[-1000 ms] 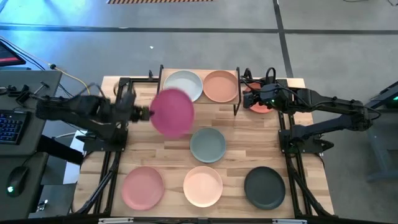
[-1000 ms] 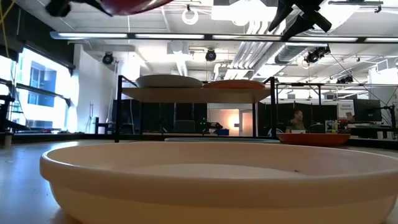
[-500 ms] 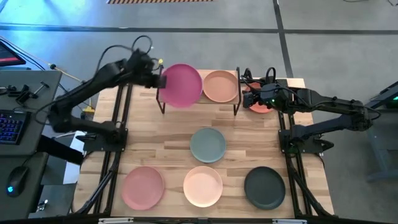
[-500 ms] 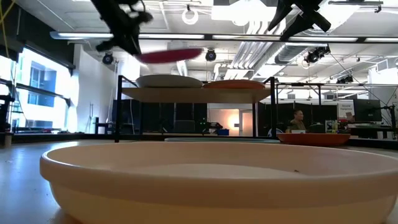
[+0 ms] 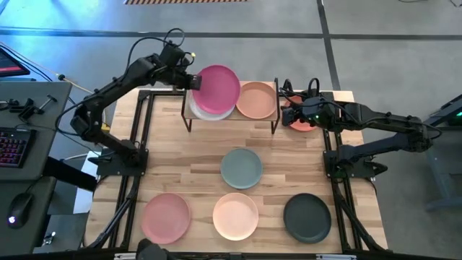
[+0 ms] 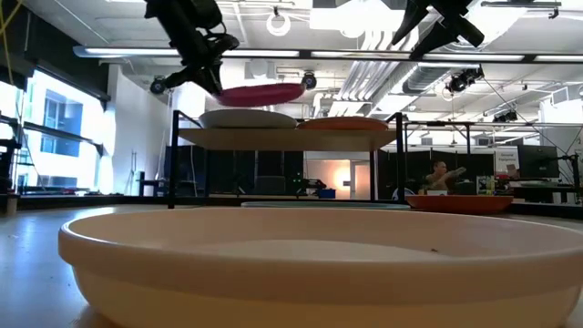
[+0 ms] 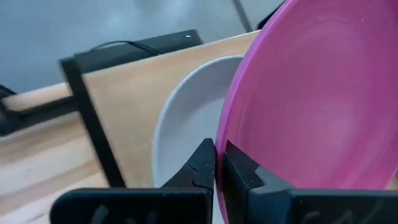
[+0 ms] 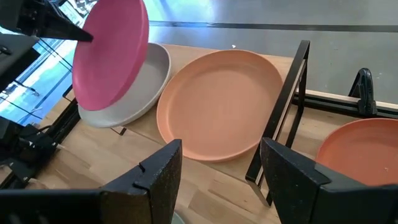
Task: Place and stack plates onto a shelf
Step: Stack the pink plate on top of the white plate on the shelf
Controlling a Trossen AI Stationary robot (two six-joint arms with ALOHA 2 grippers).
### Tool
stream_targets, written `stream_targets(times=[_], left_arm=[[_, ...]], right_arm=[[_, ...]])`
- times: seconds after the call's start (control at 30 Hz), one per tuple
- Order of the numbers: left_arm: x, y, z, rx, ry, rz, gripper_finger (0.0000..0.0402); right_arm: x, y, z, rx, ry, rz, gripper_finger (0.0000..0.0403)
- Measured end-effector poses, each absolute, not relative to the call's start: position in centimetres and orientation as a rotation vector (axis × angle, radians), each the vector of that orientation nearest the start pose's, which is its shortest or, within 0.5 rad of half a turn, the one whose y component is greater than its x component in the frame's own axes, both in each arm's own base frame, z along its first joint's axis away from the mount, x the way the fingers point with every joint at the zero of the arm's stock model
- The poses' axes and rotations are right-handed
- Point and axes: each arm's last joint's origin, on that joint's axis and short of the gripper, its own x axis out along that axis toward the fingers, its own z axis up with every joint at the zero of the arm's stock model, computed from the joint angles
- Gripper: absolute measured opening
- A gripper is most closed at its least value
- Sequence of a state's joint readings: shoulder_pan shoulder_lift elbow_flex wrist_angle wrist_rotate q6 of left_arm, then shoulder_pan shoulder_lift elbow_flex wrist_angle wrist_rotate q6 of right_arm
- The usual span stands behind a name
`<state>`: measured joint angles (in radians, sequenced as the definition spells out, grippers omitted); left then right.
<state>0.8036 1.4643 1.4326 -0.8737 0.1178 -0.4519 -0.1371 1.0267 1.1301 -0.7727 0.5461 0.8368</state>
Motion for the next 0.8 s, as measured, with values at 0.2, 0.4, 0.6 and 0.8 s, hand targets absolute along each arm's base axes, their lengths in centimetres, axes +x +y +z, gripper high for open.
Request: stream_targets(times=[0.2,0.4,0.6,0.8], left_arm=[[21.21,20.64,33.35,-0.780,0.792,0.855,0.0000],[21.35,20.83,33.49,-0.762,0.766,0.866,0.0000],[21.10,20.60,33.27,-0.730,0.827,0.847,0.0016],[21.01,20.51,33.18,-0.724,0.846,0.842,0.0029]], right_arm=[[18.95,-4.13,35.70,0.635,0.349,-0.887,0.0199],[18.94,-4.14,35.70,0.634,0.348,-0.890,0.0199],[18.93,-4.14,35.70,0.634,0.348,-0.891,0.0199],[18.94,-4.16,35.70,0.631,0.345,-0.897,0.0199]])
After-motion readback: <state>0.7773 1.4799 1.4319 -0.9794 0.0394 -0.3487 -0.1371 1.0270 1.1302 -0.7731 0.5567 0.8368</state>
